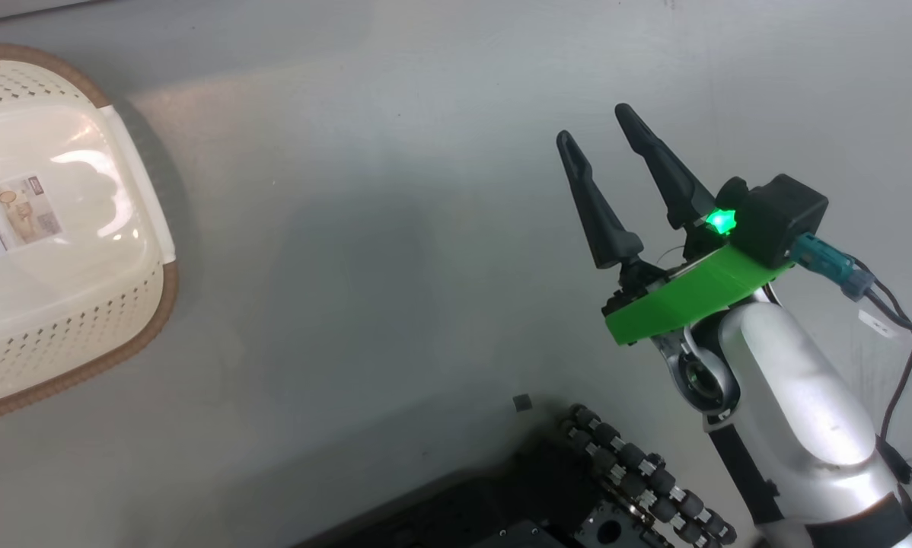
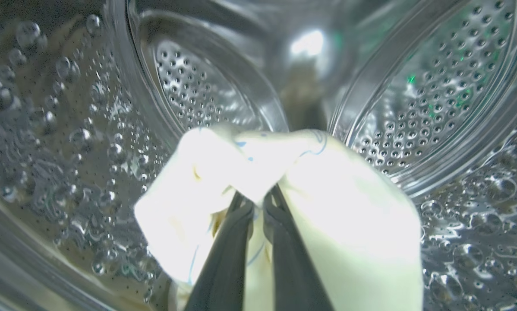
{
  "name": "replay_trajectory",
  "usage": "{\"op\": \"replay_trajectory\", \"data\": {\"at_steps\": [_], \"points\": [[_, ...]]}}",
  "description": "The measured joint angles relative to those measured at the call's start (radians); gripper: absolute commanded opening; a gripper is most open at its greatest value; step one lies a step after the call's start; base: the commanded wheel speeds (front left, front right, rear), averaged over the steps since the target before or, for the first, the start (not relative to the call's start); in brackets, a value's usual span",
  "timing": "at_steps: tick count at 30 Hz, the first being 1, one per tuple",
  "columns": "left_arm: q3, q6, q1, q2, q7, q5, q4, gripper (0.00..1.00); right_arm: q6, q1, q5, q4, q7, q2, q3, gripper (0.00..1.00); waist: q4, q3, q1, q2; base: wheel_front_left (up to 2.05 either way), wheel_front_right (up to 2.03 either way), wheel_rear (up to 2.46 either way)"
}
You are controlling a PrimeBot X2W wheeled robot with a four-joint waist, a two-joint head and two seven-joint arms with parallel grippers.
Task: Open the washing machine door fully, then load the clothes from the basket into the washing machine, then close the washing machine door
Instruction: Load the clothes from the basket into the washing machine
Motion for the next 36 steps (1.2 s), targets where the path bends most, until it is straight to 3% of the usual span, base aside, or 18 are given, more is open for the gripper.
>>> {"op": "replay_trajectory", "data": {"at_steps": [4, 5, 6, 7, 17, 36], "points": [[0.002, -0.001, 0.004, -0.016, 0.047, -0.035, 0.046, 0.0, 0.0, -0.001, 0.0, 0.001, 0.0, 0.0, 0.005, 1.0, 0.002, 0.001, 0.0, 0.0, 0.0, 0.0, 0.0], [0.002, -0.001, 0.005, -0.019, 0.051, -0.039, 0.048, 0.15, 0.0, -0.002, 0.0, 0.002, 0.0, 0.0, 0.004, 1.0, 0.002, 0.002, 0.0, 0.0, 0.0, 0.0, 0.0], [0.003, -0.001, 0.005, -0.023, 0.06, -0.042, 0.051, 0.63, 0.0, -0.002, 0.0, 0.003, 0.0, 0.0, 0.003, 1.0, 0.003, 0.002, 0.0, 0.0, 0.0, 0.0, 0.0], [0.003, -0.001, 0.006, -0.027, 0.072, -0.048, 0.053, 1.0, 0.0, -0.002, 0.0, 0.004, 0.0, 0.0, 0.002, 1.0, 0.004, 0.002, 0.0, 0.0, 0.0, 0.0, 0.0], [0.008, 0.002, 0.051, -0.067, 0.095, -0.094, 0.053, 1.0, 0.0, -0.003, -0.004, 0.01, 0.0, 0.0, -0.022, 1.0, 0.029, -0.018, 0.0, 0.0, 0.0, 0.0, 0.0], [0.016, -0.008, 0.362, -0.114, -0.057, -0.16, -0.004, 1.0, 0.0, 0.013, -0.045, 0.009, 0.0, -0.005, -0.095, 1.0, 0.109, -0.147, 0.0, 0.0, 0.0, 0.0, 0.0]]}}
